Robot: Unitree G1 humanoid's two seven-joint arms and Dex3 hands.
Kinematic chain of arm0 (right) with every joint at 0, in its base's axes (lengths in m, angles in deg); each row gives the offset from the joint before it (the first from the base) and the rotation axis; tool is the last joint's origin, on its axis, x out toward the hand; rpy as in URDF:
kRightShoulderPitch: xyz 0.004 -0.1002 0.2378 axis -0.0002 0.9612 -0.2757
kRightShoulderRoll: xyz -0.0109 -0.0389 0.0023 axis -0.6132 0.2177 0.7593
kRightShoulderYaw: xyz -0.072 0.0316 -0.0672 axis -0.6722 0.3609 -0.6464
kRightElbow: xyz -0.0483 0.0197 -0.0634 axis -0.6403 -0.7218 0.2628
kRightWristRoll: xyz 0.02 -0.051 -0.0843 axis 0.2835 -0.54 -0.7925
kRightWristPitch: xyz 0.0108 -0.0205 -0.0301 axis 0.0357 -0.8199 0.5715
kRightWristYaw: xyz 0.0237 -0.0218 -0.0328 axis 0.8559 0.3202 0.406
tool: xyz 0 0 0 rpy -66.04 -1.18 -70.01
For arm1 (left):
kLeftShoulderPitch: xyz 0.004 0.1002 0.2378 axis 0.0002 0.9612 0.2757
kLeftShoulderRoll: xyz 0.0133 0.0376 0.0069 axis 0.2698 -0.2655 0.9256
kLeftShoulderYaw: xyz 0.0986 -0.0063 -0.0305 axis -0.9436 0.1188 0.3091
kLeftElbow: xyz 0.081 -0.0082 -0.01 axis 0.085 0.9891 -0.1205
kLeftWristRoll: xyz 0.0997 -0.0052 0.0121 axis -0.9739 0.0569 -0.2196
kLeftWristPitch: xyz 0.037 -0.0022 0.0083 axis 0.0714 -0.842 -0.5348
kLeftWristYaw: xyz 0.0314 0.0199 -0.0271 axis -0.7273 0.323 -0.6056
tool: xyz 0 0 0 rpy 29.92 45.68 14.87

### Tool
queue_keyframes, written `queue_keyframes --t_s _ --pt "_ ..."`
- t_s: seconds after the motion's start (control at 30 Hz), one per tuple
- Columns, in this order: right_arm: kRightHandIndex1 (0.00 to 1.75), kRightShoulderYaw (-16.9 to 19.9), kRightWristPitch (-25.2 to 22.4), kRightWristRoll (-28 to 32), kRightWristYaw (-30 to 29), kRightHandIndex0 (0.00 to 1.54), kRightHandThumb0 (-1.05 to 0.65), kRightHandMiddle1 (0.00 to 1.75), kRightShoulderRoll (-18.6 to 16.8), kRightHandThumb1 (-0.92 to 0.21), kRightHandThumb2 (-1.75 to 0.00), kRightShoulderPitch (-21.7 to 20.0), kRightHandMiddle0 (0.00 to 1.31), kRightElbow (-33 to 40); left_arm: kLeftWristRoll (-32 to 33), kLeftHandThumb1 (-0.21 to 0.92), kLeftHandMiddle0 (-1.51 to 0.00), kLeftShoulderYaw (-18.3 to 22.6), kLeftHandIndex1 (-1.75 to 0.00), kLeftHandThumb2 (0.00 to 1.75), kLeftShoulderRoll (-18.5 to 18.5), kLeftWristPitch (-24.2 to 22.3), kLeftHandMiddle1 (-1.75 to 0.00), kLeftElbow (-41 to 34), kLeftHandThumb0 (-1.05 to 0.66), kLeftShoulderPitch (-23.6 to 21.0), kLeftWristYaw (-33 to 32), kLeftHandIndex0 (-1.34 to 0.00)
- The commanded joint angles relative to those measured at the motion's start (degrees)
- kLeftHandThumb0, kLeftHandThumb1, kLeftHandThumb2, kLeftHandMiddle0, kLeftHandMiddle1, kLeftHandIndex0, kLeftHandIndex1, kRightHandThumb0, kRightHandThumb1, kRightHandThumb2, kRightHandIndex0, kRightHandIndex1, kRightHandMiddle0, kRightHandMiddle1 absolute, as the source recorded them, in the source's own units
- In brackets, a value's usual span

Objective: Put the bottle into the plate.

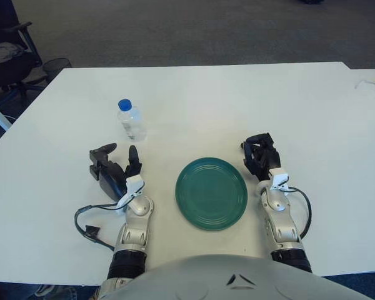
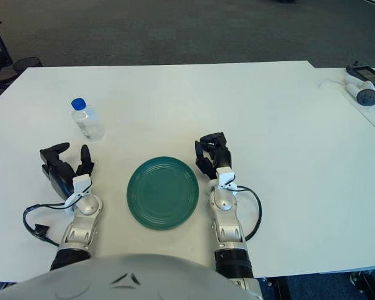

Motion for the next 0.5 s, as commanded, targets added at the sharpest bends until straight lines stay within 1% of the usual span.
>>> queue_keyframes --t_s 0.0,0.27,0.43,0.47 --pt "1.08 0.73 -4.77 1.33 0.68 0.35 -0.35 1.75 -0.03 -0.92 -0.51 3.34 0.19 -5.4 0.62 0.92 0.0 -0.47 -1.66 0.52 -2.61 0.09 -0.37 4.78 -0.89 1.8 -0.16 0.0" --pt "1.1 1.28 -3.95 1.68 1.05 0.35 -0.35 1.75 0.01 -0.92 -0.51 2.99 0.2 -6.44 -0.08 0.92 -0.02 -0.45 -1.61 0.54 -2.04 1.71 -0.22 5.95 -0.88 1.33 -0.14 0.0" --pt "1.1 1.41 -3.58 1.83 1.25 0.34 -0.35 1.75 0.17 -0.92 -0.51 2.8 0.2 -6.95 -0.67 0.92 -0.04 -0.45 -1.61 0.58 -1.36 3.0 -0.2 6.99 -0.9 0.86 0.01 0.0" --pt "1.1 1.43 -3.45 1.83 1.27 0.34 -0.35 1.75 0.19 -0.92 -0.51 2.74 0.2 -7.12 -0.71 0.92 -0.04 -0.49 -1.62 0.59 -0.52 3.91 -0.2 7.86 -0.91 0.53 0.58 0.0"
